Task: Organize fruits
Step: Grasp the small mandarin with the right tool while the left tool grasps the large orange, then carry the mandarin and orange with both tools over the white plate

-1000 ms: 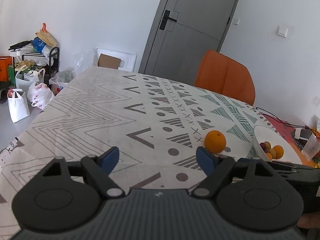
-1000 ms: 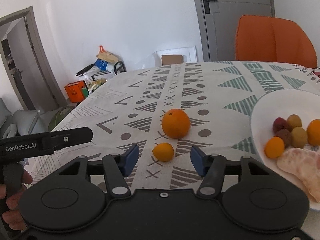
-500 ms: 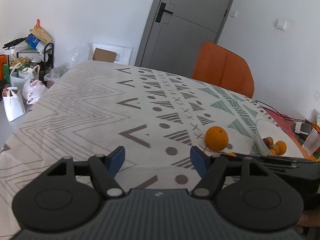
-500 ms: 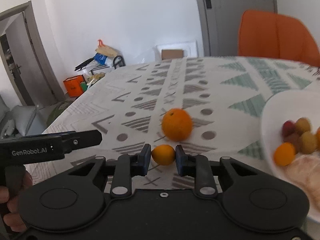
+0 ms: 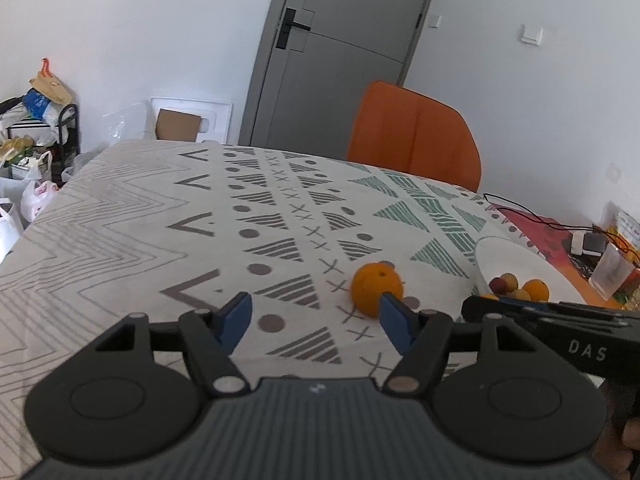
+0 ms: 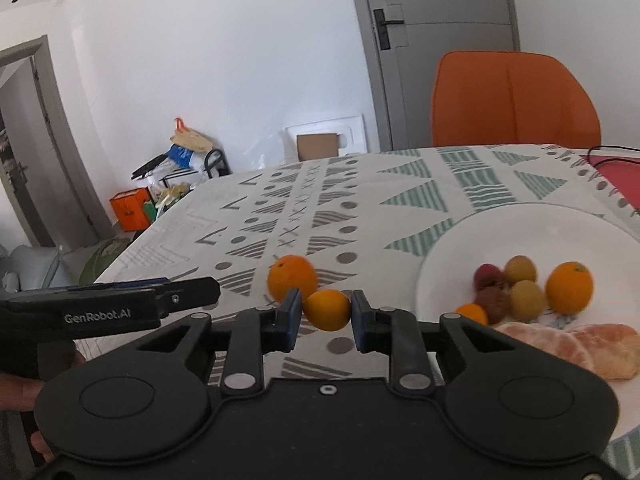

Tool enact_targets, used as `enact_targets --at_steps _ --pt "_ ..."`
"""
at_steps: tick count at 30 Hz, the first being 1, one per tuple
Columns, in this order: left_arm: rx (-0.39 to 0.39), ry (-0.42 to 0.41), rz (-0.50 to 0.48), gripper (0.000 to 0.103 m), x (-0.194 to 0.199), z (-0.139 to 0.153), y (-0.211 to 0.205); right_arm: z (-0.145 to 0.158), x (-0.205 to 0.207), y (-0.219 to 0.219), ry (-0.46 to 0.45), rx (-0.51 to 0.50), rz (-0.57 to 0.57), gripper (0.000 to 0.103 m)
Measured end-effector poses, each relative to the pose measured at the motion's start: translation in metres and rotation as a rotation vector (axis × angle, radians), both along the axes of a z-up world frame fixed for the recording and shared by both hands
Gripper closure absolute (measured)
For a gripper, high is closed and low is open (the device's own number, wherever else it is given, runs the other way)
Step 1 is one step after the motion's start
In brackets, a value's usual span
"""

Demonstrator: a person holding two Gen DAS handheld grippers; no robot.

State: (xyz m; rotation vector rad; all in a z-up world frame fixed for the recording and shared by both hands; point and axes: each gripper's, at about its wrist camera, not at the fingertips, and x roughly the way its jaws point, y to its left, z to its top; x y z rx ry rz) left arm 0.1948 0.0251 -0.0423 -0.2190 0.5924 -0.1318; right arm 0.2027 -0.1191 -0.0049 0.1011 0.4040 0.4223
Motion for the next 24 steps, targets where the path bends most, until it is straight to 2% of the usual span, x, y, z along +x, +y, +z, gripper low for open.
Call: enact_targets --at_steps 19,21,23,24 --pt "0.038 0.052 -0.074 0.039 0.046 -0.018 -0.043 0.007 -0.009 -0.052 -0.055 0.047 -0.109 0.078" --pt "0.042 0.063 -0.072 0.054 0.05 -0.022 -0.047 0.006 -0.011 -0.059 -0.057 0.051 -0.126 0.078" --pt "0.048 0.055 -0.067 0.065 0.051 -0.023 -0.05 0.006 -0.012 -0.066 -0.056 0.055 -0.14 0.078" --pt "0.049 0.057 -0.064 0.065 0.051 -0.023 -0.052 0.005 -0.013 -0.069 -0.056 0.056 -0.146 0.078"
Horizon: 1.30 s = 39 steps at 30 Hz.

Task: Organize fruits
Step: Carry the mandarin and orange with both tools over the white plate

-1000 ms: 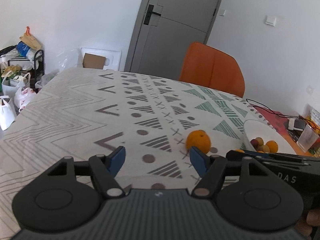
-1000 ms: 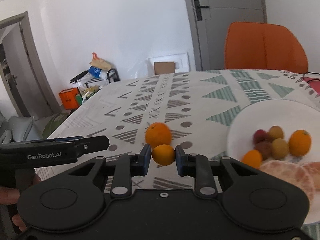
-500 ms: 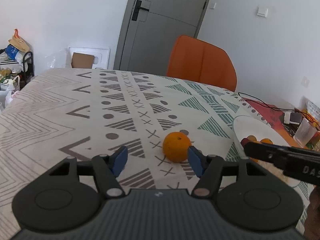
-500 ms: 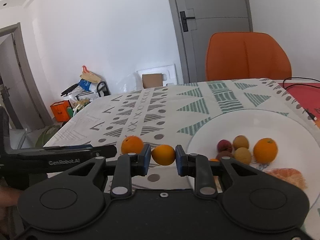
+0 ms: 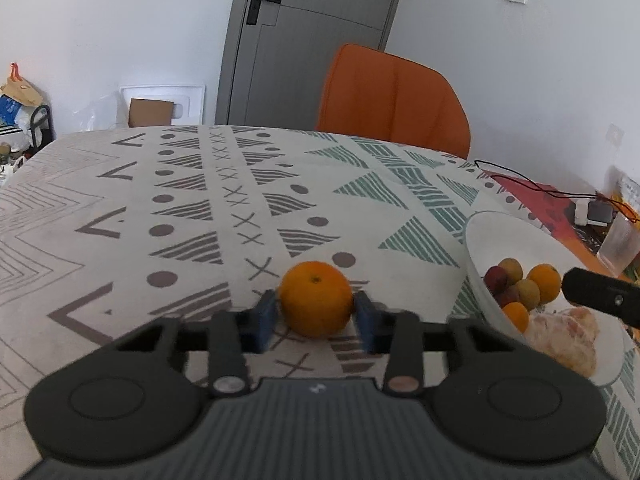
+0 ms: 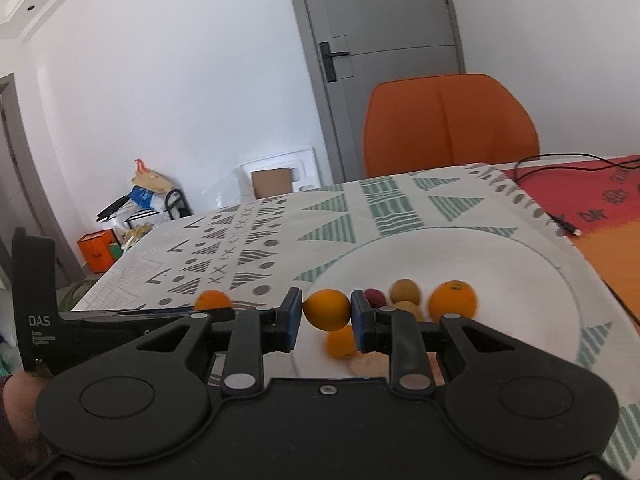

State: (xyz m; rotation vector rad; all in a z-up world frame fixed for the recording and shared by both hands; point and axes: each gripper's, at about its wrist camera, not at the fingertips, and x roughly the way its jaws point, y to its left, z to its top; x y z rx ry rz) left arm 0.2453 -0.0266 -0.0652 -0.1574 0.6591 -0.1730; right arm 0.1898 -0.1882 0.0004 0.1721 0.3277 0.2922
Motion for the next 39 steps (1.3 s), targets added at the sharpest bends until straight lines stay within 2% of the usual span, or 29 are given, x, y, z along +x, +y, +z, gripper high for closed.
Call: enact_targets --at_steps 20,39 --pt "0.017 -0.07 -0.055 0.065 -0.034 0.03 -0.031 -0.005 -0.023 -0.028 -0.017 0.039 -0.035 0.078" --pt "0.017 -0.096 -0.148 0.065 -0.033 0.036 -0.082 -0.02 -0.022 -0.072 0.008 0.084 -0.106 0.078"
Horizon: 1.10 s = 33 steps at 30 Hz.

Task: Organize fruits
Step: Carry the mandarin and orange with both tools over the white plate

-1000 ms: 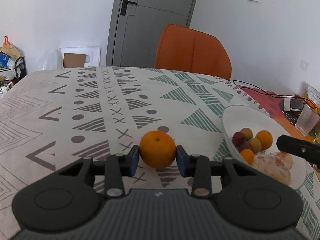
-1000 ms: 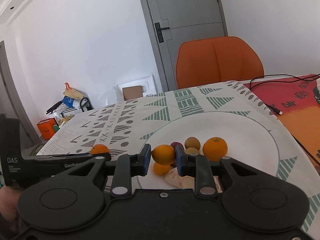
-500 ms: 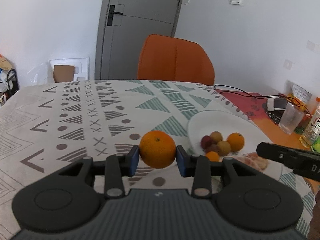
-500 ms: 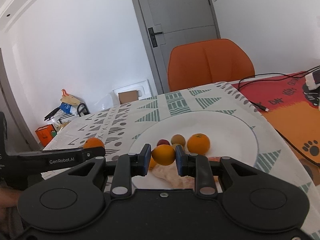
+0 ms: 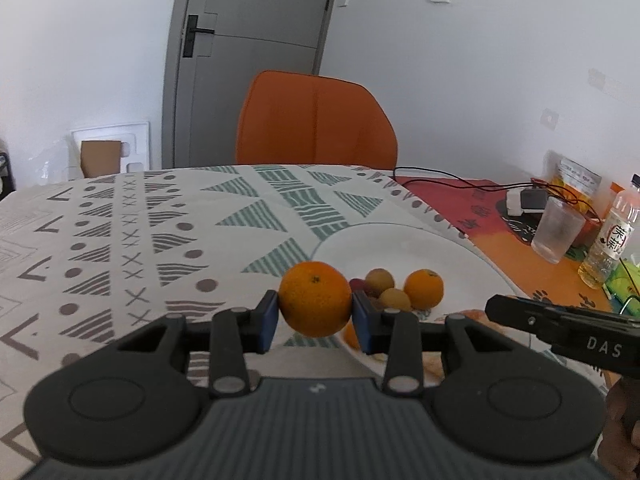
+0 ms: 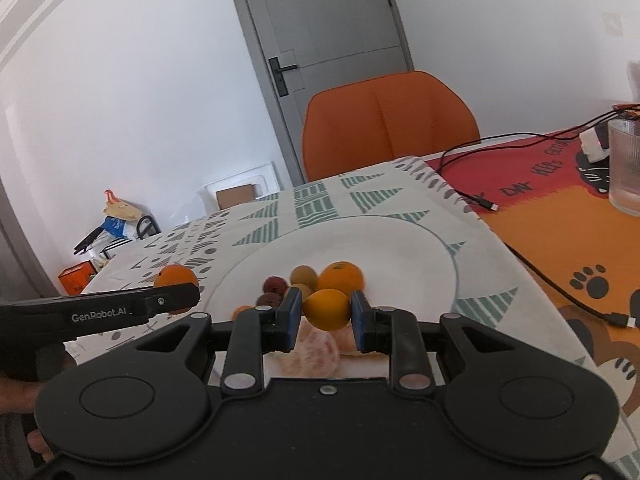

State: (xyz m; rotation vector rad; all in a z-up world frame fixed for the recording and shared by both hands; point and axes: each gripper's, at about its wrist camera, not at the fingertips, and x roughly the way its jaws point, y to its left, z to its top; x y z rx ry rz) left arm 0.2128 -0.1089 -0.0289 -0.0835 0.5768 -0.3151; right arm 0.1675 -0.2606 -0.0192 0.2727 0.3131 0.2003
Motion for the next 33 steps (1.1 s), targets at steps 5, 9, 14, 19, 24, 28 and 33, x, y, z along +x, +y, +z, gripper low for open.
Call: enact_targets --at_steps 5,9,14,19,24,28,33 --pt "0.0 0.005 -0.022 0.065 0.006 -0.002 -0.011 -0.004 0.007 -0.008 0.012 0.009 -0.022 0.078" --pt "-0.008 0.008 -0.037 0.065 0.012 -0.003 -0.018 -0.005 0.016 -0.013 0.019 0.011 -0.029 0.078" --pt "-0.008 0.012 -0.056 0.065 0.018 -0.003 -0.029 -0.002 0.02 -0.016 -0.009 -0.002 -0.048 0.072" --pt "-0.006 0.01 -0.089 0.065 0.02 -0.003 -0.042 -0.004 0.018 -0.023 0.003 0.003 -0.048 0.071" --pt "0.004 0.013 -0.13 0.065 0.021 -0.004 -0.059 -0.007 0.013 -0.028 0.008 0.009 -0.052 0.071" --pt "0.002 0.013 -0.17 0.065 0.022 -0.002 -0.074 -0.006 0.009 -0.033 0.002 0.014 -0.06 0.071" --pt "-0.005 -0.002 -0.184 0.062 0.016 0.003 -0.08 -0.005 0.004 -0.039 -0.003 0.028 -0.065 0.071"
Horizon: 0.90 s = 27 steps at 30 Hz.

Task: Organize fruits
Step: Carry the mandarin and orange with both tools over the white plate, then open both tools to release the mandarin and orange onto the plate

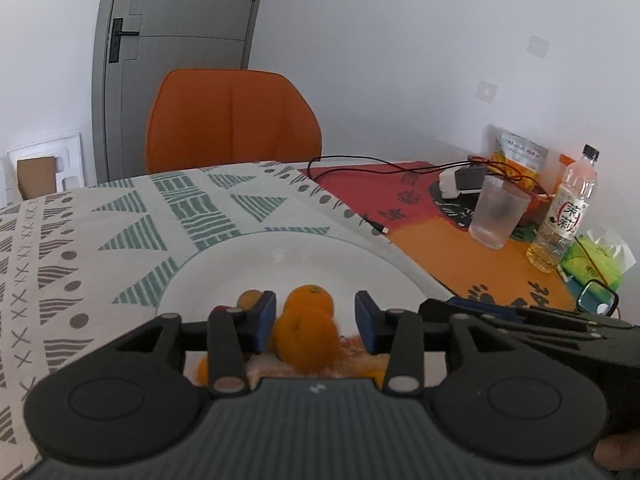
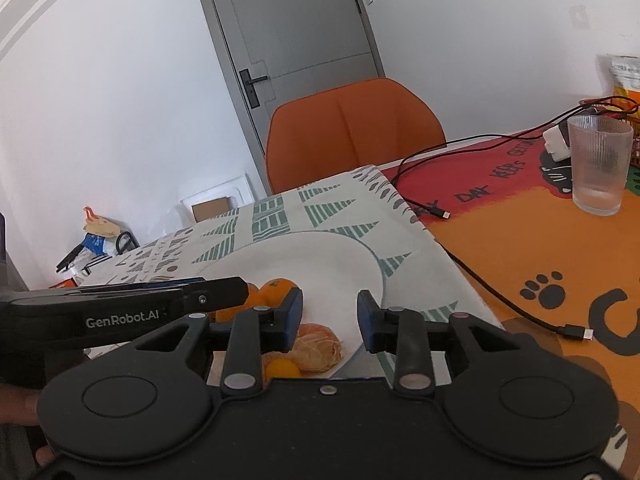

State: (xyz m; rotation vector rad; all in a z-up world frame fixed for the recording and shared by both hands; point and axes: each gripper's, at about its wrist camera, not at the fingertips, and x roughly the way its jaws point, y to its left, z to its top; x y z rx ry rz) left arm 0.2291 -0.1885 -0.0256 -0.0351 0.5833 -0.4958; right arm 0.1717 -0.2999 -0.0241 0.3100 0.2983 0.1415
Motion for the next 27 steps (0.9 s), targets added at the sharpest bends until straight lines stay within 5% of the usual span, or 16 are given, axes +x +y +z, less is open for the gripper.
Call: enact_targets --at_steps 7,17,27 --pt "0.006 -0.005 0.051 0.057 -0.006 0.006 0.018 0.0 -0.003 0.007 -0.006 0.009 0.023 0.069" --pt "-0.001 -0.018 0.128 0.029 -0.027 0.012 0.055 0.003 -0.011 0.029 -0.005 -0.002 0.05 0.059" --pt "-0.022 -0.02 0.22 0.018 -0.049 0.017 0.098 0.009 -0.027 0.054 -0.027 -0.025 0.076 0.039"
